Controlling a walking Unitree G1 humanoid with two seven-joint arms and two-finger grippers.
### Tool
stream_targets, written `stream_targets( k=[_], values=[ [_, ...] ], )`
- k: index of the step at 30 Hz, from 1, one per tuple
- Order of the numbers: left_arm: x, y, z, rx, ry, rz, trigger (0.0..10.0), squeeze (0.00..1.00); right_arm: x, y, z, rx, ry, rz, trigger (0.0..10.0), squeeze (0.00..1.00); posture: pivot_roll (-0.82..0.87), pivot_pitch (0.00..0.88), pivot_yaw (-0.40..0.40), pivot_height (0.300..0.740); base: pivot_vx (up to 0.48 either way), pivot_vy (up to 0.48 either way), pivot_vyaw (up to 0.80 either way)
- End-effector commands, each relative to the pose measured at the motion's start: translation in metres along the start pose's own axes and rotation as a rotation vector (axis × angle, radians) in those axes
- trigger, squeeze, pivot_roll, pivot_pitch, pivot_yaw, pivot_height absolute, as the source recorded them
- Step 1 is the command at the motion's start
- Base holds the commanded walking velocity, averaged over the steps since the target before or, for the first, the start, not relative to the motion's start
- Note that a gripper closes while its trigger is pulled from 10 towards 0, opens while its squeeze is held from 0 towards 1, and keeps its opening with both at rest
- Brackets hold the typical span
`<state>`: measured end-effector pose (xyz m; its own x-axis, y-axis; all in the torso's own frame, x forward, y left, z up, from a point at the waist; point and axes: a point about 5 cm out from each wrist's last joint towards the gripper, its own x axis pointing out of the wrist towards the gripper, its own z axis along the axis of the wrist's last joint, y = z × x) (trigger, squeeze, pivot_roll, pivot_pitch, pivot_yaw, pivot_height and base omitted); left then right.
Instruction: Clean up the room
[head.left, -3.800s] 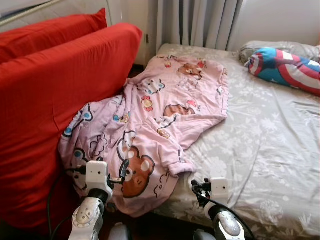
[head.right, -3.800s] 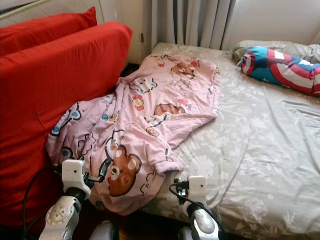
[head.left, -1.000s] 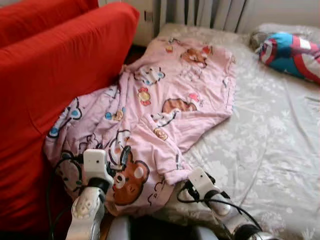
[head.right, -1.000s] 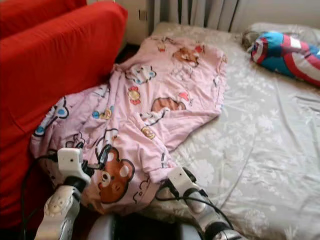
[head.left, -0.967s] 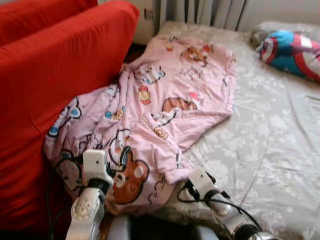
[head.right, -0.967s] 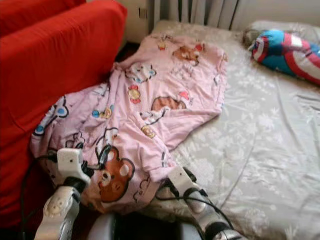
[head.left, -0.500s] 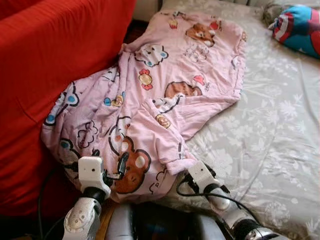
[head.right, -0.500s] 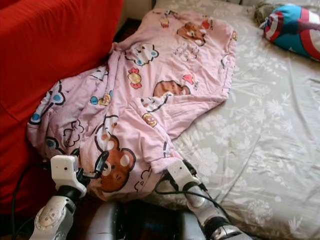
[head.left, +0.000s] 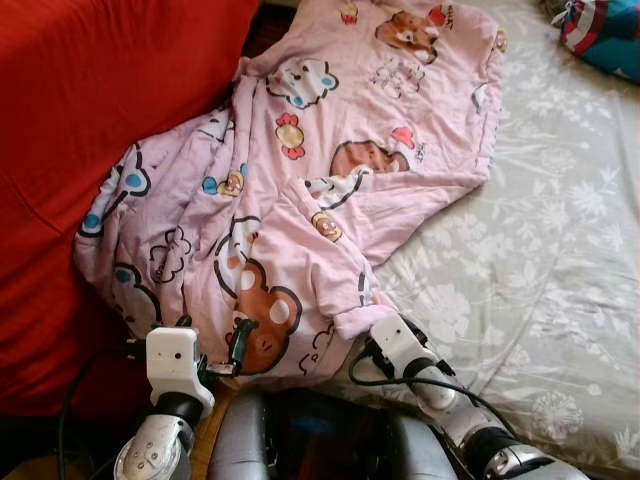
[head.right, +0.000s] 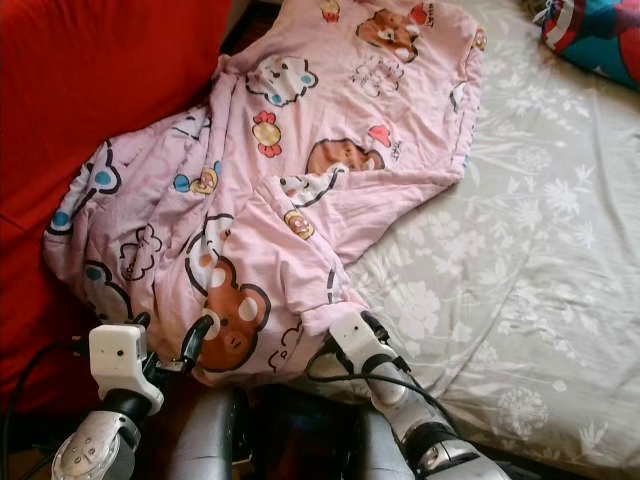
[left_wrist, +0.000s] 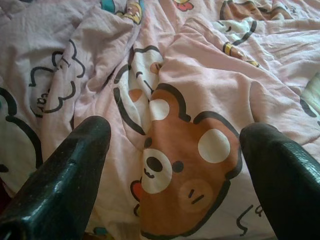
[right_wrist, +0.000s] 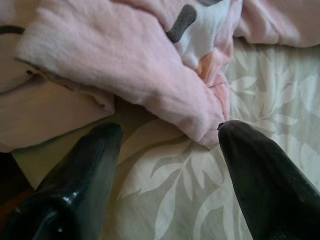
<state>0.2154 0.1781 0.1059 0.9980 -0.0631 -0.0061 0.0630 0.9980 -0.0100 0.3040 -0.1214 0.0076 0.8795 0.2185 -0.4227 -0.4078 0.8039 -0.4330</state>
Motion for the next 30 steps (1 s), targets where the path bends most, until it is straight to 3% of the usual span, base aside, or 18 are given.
stream_targets(
  k=[1, 13, 14, 15, 16, 18, 20, 25, 26, 27, 30],
  values=[
    [-0.007, 0.001, -0.004, -0.003, 0.035, 0.005, 10.0, 0.0, -0.005, 0.008, -0.012, -0.005, 0.042, 0.013, 10.0, 0.0, 0.14, 0.385, -0.034, 0.653, 0.0, 0.0, 0.0],
    [-0.024, 0.0, 0.001, 0.011, 0.051, 0.006, 10.0, 0.0, -0.002, -0.003, -0.002, 0.008, -0.012, -0.071, 10.0, 0.0, 0.17, 0.431, -0.03, 0.653, 0.0, 0.0, 0.0],
    [-0.027, 0.0, 0.002, 0.016, 0.053, 0.011, 10.0, 0.0, -0.001, -0.004, 0.0, 0.004, -0.012, -0.079, 8.2, 0.0, 0.18, 0.436, -0.033, 0.653, 0.0, 0.0, 0.0],
    [-0.027, 0.0, 0.002, 0.016, 0.053, 0.011, 10.0, 0.0, -0.001, -0.004, 0.0, 0.004, -0.012, -0.079, 8.2, 0.0, 0.18, 0.436, -0.033, 0.653, 0.0, 0.0, 0.0],
    [-0.028, 0.001, 0.003, 0.017, 0.056, 0.014, 10.0, 0.0, 0.0, -0.004, 0.0, 0.003, -0.013, -0.082, 4.6, 0.0, 0.18, 0.438, -0.034, 0.653, 0.0, 0.0, 0.0],
    [-0.033, 0.001, 0.005, 0.021, 0.06, 0.022, 10.0, 0.0, 0.0, -0.005, 0.002, -0.001, -0.013, -0.08, 2.7, 0.0, 0.19, 0.447, -0.035, 0.653, 0.0, 0.0, 0.0],
    [-0.038, 0.001, 0.006, 0.026, 0.069, 0.026, 10.0, 0.0, 0.001, -0.005, 0.003, -0.005, -0.014, -0.077, 0.0, 0.0, 0.19, 0.456, -0.036, 0.653, 0.0, 0.0, 0.0],
    [-0.046, 0.002, 0.005, 0.031, 0.091, 0.035, 10.0, 0.0, 0.003, -0.003, 0.006, -0.02, -0.015, -0.06, 0.0, 0.0, 0.19, 0.47, -0.04, 0.653, 0.0, 0.0, 0.0],
    [-0.047, 0.001, 0.006, 0.031, 0.095, 0.036, 10.0, 0.0, 0.003, -0.003, 0.007, -0.025, -0.016, -0.06, 8.8, 0.0, 0.2, 0.472, -0.042, 0.653, 0.0, 0.0, 0.0],
    [-0.048, 0.001, 0.007, 0.031, 0.098, 0.037, 10.0, 0.0, 0.003, -0.003, 0.007, -0.031, -0.014, -0.06, 10.0, 0.0, 0.2, 0.475, -0.042, 0.653, 0.0, 0.0, 0.0],
    [-0.051, 0.001, 0.007, 0.033, 0.107, 0.042, 10.0, 0.0, 0.004, -0.005, 0.01, -0.042, -0.012, -0.062, 10.0, 0.0, 0.2, 0.48, -0.048, 0.653, 0.0, 0.0, 0.0]
  ],
)
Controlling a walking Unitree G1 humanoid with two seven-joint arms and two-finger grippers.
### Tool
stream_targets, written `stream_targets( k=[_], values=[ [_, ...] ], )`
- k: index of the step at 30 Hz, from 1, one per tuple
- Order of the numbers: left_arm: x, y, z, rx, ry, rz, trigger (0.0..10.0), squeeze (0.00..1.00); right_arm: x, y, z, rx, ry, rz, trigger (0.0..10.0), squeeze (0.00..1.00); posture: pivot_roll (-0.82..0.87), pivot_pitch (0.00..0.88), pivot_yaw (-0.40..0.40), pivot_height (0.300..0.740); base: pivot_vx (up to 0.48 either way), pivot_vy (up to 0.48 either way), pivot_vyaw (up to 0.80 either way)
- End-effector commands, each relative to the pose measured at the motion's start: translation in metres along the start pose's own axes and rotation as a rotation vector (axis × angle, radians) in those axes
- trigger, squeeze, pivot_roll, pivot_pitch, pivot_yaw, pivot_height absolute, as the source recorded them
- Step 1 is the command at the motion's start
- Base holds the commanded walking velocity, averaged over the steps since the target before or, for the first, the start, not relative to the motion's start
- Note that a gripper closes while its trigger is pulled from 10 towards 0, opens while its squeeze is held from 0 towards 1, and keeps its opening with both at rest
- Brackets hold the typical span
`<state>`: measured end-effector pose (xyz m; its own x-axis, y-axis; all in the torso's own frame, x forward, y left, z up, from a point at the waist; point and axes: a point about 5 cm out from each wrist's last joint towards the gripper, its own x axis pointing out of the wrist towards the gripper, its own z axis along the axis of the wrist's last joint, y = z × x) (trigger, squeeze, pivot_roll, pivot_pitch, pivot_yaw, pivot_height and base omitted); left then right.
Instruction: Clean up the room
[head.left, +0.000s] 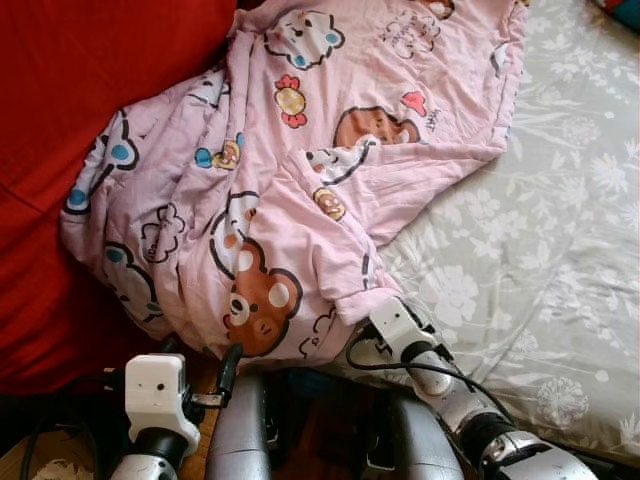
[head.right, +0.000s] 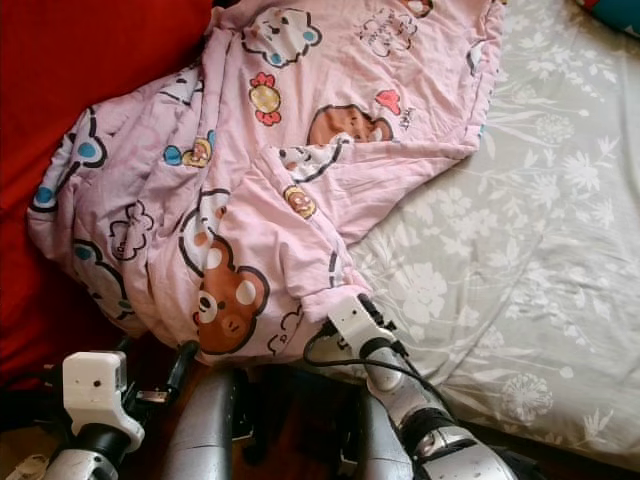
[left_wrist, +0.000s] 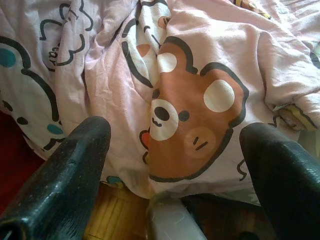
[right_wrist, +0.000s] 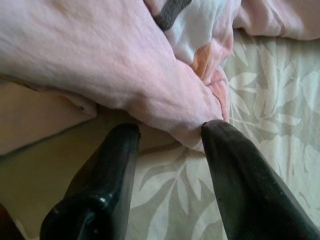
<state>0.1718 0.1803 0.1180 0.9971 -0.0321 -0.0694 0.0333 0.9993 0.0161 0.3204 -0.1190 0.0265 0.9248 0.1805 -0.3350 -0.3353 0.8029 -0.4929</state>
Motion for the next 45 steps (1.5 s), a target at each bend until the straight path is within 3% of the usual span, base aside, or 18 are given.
stream_targets(
  k=[1, 7, 8, 18, 22, 26, 34, 40, 45],
  values=[
    [-0.007, 0.001, -0.005, 0.009, 0.043, 0.011, 10.0, 0.0, -0.004, 0.008, -0.01, -0.01, 0.045, 0.028, 10.0, 0.0, 0.2, 0.48, -0.048, 0.653, 0.0, 0.0, 0.0],
    [-0.014, -0.002, -0.004, 0.077, 0.053, -0.018, 10.0, 0.0, 0.0, 0.004, -0.004, -0.029, 0.037, 0.027, 10.0, 0.0, 0.2, 0.485, -0.055, 0.653, 0.0, 0.0, 0.0],
    [-0.014, -0.004, -0.004, 0.086, 0.05, -0.027, 10.0, 0.0, 0.0, 0.005, -0.003, -0.031, 0.031, 0.034, 0.0, 0.0, 0.2, 0.483, -0.056, 0.653, 0.0, 0.0, 0.0],
    [-0.018, -0.008, -0.004, 0.126, 0.058, -0.049, 10.0, 0.0, -0.001, 0.007, -0.004, -0.049, 0.035, 0.043, 0.0, 0.0, 0.21, 0.484, -0.061, 0.653, 0.0, 0.0, 0.0],
    [-0.021, -0.013, -0.004, 0.21, 0.055, -0.111, 10.0, 0.0, -0.003, 0.011, -0.008, -0.051, 0.049, 0.056, 0.0, 0.0, 0.21, 0.485, -0.06, 0.653, 0.0, 0.0, 0.0],
    [-0.021, -0.016, -0.004, 0.208, 0.054, -0.114, 10.0, 0.0, -0.005, 0.018, -0.011, -0.064, 0.05, 0.075, 0.0, 0.0, 0.21, 0.486, -0.063, 0.653, 0.0, 0.0, 0.0],
    [-0.026, -0.02, -0.006, 0.228, 0.061, -0.132, 10.0, 0.0, -0.005, 0.017, -0.012, -0.062, 0.054, 0.06, 0.0, 0.0, 0.21, 0.483, -0.063, 0.653, 0.0, 0.0, 0.0],
    [-0.021, -0.019, -0.008, 0.234, 0.056, -0.115, 10.0, 0.0, -0.003, 0.007, -0.009, -0.067, 0.044, 0.023, 0.0, 0.0, 0.2, 0.468, -0.068, 0.653, 0.0, 0.0, 0.0],
    [-0.013, -0.018, -0.013, 0.234, 0.052, -0.11, 10.0, 0.0, 0.0, -0.007, -0.004, 0.026, 0.028, -0.052, 0.0, 0.0, 0.18, 0.44, -0.077, 0.653, 0.0, 0.0, 0.0]
  ],
)
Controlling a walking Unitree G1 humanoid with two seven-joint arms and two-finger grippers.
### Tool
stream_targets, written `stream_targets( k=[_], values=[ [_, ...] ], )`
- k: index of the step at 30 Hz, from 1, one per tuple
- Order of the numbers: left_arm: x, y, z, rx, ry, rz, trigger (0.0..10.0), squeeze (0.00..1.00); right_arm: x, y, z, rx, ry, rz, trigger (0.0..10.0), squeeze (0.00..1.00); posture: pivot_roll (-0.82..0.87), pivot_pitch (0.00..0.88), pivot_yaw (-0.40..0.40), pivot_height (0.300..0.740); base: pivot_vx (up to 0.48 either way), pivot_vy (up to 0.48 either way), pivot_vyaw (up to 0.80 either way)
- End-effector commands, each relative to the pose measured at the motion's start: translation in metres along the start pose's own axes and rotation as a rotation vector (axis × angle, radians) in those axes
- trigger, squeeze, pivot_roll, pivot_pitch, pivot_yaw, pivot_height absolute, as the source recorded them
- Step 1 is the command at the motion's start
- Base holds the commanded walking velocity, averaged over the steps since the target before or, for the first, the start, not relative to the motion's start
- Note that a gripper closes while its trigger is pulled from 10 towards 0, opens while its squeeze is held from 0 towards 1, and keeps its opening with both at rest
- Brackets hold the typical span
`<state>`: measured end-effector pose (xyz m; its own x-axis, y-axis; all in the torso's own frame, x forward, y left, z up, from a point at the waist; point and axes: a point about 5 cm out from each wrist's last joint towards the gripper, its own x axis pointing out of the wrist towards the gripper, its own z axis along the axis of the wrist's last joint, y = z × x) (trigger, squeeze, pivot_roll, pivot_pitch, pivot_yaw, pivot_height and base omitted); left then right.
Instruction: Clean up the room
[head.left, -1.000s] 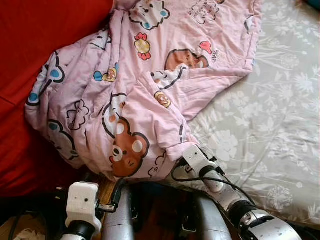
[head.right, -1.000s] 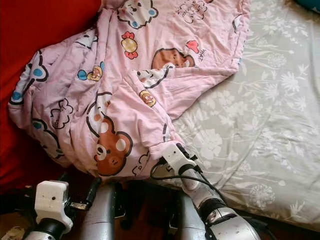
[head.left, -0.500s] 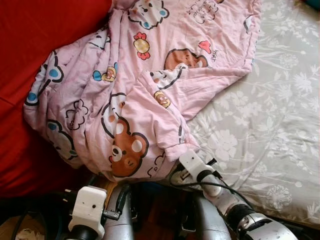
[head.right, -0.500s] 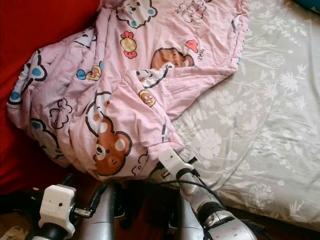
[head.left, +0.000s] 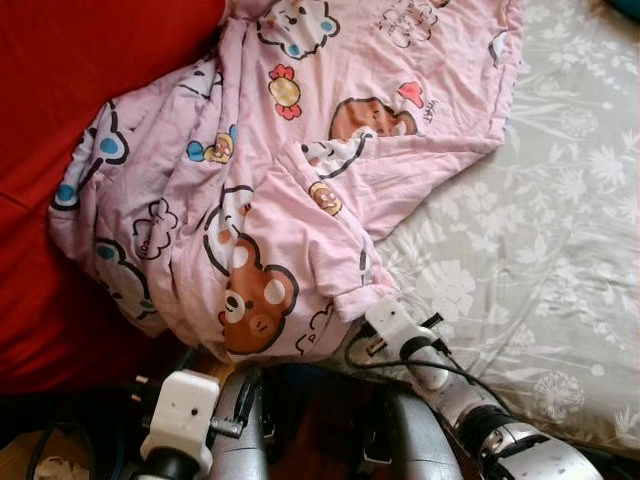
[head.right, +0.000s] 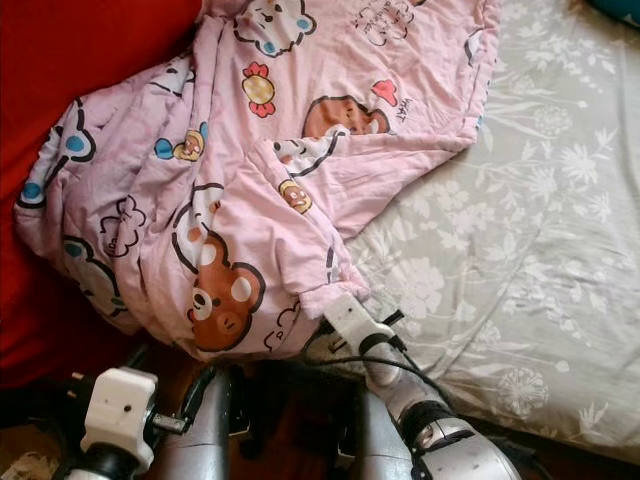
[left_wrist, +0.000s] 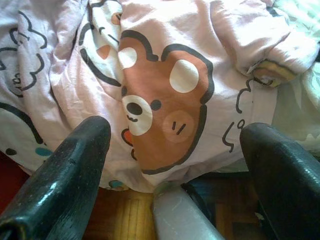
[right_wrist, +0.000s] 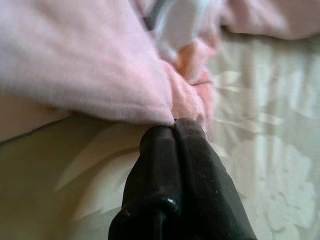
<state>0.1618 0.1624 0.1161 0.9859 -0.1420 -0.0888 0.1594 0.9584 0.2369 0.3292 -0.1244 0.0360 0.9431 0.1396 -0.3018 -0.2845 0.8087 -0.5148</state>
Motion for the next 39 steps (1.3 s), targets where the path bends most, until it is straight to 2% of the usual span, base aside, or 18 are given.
stream_targets(
  k=[1, 2, 3, 5, 7, 9, 10, 11, 13, 16, 18, 21, 22, 24, 30, 39],
  values=[
    [0.0, -0.003, -0.012, -0.003, 0.046, -0.001, 10.0, 0.0, -0.004, 0.001, -0.01, 0.059, 0.031, -0.013, 0.0, 0.0, 0.17, 0.421, -0.082, 0.653, 0.0, 0.0, 0.0],
    [0.006, -0.004, -0.019, -0.014, 0.053, 0.006, 10.0, 0.0, -0.004, -0.004, -0.01, 0.131, 0.028, -0.043, 0.0, 0.0, 0.17, 0.402, -0.088, 0.653, 0.0, 0.0, 0.0],
    [0.006, -0.004, -0.019, -0.014, 0.053, 0.006, 10.0, 0.0, -0.004, -0.004, -0.01, 0.131, 0.028, -0.043, 0.0, 0.0, 0.17, 0.402, -0.088, 0.653, 0.0, 0.0, 0.0],
    [0.012, -0.001, -0.034, -0.032, 0.082, 0.036, 10.0, 0.0, -0.007, -0.009, -0.014, 0.274, 0.022, -0.081, 0.0, 0.0, 0.15, 0.354, -0.1, 0.653, 0.0, 0.0, 0.0],
    [0.025, 0.005, -0.043, -0.064, 0.092, 0.076, 10.0, 0.0, -0.009, -0.012, -0.018, 0.342, 0.015, -0.093, 0.0, 0.0, 0.14, 0.32, -0.105, 0.653, 0.0, 0.0, 0.0],
    [0.035, 0.008, -0.045, -0.08, 0.089, 0.093, 10.0, 0.0, -0.009, -0.014, -0.018, 0.371, 0.015, -0.098, 0.0, 0.0, 0.13, 0.298, -0.108, 0.653, 0.0, 0.0, 0.0],
    [0.041, 0.011, -0.047, -0.101, 0.084, 0.112, 10.0, 0.0, -0.011, -0.016, -0.021, 0.403, -0.001, -0.108, 10.0, 0.0, 0.13, 0.276, -0.111, 0.653, 0.0, 0.0, 0.0],
    [0.041, 0.011, -0.047, -0.101, 0.084, 0.112, 10.0, 0.0, -0.011, -0.016, -0.021, 0.403, -0.001, -0.108, 10.0, 0.0, 0.13, 0.276, -0.111, 0.653, 0.0, 0.0, 0.0],
    [0.051, 0.012, -0.057, -0.115, 0.099, 0.12, 10.0, 0.0, -0.014, -0.019, -0.022, 0.457, -0.038, -0.123, 10.0, 0.0, 0.09, 0.214, -0.115, 0.653, 0.0, 0.0, 0.0],
    [0.063, 0.012, -0.063, -0.111, 0.103, 0.115, 10.0, 0.0, -0.015, -0.02, -0.02, 0.496, -0.066, -0.123, 10.0, 0.0, 0.07, 0.177, -0.117, 0.653, 0.0, 0.0, 0.0],
    [0.077, 0.011, -0.064, -0.121, 0.082, 0.119, 10.0, 0.0, -0.018, -0.019, -0.02, 0.51, -0.097, -0.104, 10.0, 0.0, 0.05, 0.132, -0.118, 0.653, 0.0, 0.0, 0.0],
    [0.091, 0.011, -0.061, -0.122, 0.063, 0.115, 10.0, 0.0, -0.017, -0.021, -0.019, 0.526, -0.105, -0.105, 10.0, 0.0, 0.04, 0.099, -0.117, 0.653, 0.0, 0.0, 0.0],
    [0.091, 0.011, -0.061, -0.122, 0.063, 0.115, 10.0, 0.0, -0.017, -0.021, -0.019, 0.526, -0.105, -0.105, 10.0, 0.0, 0.04, 0.099, -0.117, 0.653, 0.0, 0.0, 0.0],
    [0.104, 0.012, -0.058, -0.124, 0.04, 0.111, 10.0, 0.0, -0.018, -0.024, -0.017, 0.584, -0.127, -0.114, 10.0, 0.0, 0.03, 0.072, -0.112, 0.653, 0.0, 0.0, 0.0],
    [0.111, 0.015, -0.062, -0.116, 0.032, 0.107, 10.0, 0.0, -0.021, -0.021, -0.018, 0.596, -0.148, -0.109, 10.0, 0.0, 0.02, 0.044, -0.096, 0.653, 0.0, 0.0, 0.0],
    [0.113, 0.017, -0.075, -0.103, 0.06, 0.097, 10.0, 0.0, -0.019, -0.013, -0.012, 0.612, -0.148, -0.094, 10.0, 0.0, 0.03, 0.0, -0.075, 0.713, 0.0, 0.0, 0.0]
  ],
)
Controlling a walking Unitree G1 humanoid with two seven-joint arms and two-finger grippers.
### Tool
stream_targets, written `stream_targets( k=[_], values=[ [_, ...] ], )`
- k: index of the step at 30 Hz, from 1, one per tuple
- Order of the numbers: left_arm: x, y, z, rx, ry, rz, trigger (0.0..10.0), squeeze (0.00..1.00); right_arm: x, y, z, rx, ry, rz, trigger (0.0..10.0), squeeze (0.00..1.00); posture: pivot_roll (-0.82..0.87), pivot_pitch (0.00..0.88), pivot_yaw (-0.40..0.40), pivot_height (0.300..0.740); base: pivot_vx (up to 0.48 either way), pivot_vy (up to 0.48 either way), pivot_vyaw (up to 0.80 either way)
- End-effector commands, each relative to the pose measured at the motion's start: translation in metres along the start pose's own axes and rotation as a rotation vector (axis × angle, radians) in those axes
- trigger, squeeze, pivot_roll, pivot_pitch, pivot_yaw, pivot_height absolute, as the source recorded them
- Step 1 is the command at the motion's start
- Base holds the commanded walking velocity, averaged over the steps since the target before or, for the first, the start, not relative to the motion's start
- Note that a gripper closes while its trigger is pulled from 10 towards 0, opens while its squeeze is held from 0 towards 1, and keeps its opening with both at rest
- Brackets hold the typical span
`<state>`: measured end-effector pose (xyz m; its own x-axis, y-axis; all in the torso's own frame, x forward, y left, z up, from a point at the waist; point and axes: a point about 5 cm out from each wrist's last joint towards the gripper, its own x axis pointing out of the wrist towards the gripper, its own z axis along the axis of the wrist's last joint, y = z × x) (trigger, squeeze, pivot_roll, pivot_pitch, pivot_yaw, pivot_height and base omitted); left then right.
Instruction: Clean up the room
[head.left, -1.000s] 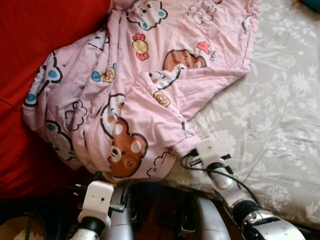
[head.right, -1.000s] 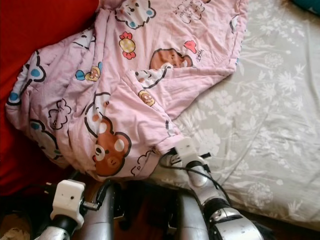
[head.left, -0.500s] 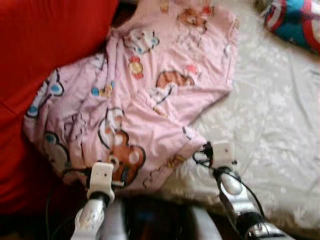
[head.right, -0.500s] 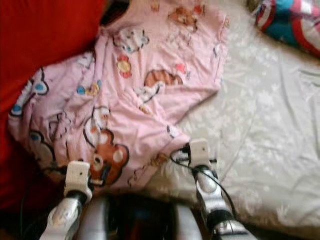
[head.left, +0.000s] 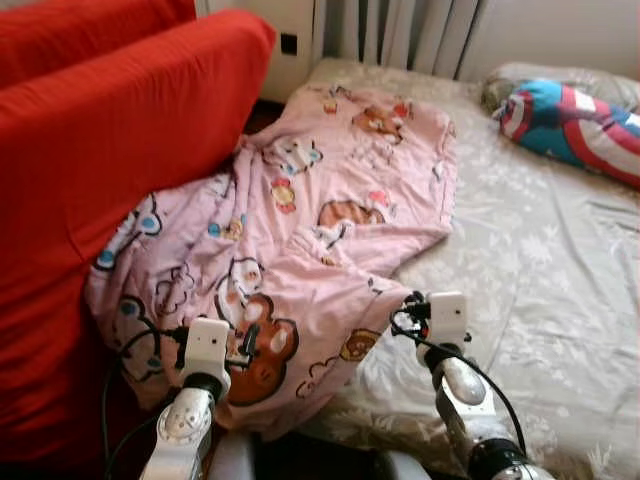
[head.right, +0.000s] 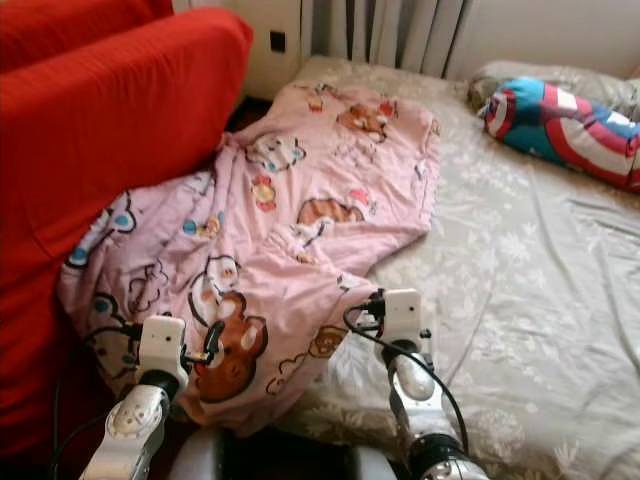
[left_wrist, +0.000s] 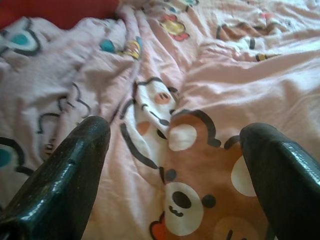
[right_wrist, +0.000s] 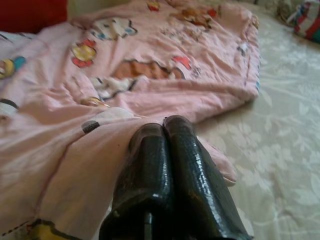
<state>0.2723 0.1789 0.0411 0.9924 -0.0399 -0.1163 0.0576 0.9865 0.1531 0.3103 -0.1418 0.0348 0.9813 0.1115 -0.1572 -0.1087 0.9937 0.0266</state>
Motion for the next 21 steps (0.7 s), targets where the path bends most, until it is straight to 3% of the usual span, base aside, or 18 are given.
stream_targets(
  k=[1, 5, 13, 21],
  values=[
    [0.0, 0.002, -0.005, -0.007, 0.018, 0.002, 10.0, 0.0, 0.003, -0.002, 0.005, 0.011, -0.02, -0.017, 10.0, 0.0, 0.03, 0.0, -0.075, 0.718, 0.0, 0.0, 0.0],
    [-0.002, 0.007, -0.023, -0.026, 0.103, 0.029, 10.0, 0.0, 0.004, 0.002, 0.007, 0.023, -0.028, -0.012, 10.0, 0.0, 0.03, 0.0, -0.061, 0.74, 0.0, 0.0, 0.0],
    [-0.008, 0.019, -0.049, -0.073, 0.24, 0.08, 10.0, 0.0, 0.003, 0.004, 0.009, 0.029, -0.044, -0.011, 10.0, 0.0, 0.02, 0.0, -0.041, 0.74, 0.0, 0.0, 0.0],
    [-0.018, 0.017, -0.073, -0.091, 0.372, 0.091, 10.0, 0.0, 0.004, 0.004, 0.011, 0.04, -0.057, -0.008, 10.0, 0.0, 0.01, 0.0, -0.042, 0.74, 0.0, 0.0, 0.0]
  ],
)
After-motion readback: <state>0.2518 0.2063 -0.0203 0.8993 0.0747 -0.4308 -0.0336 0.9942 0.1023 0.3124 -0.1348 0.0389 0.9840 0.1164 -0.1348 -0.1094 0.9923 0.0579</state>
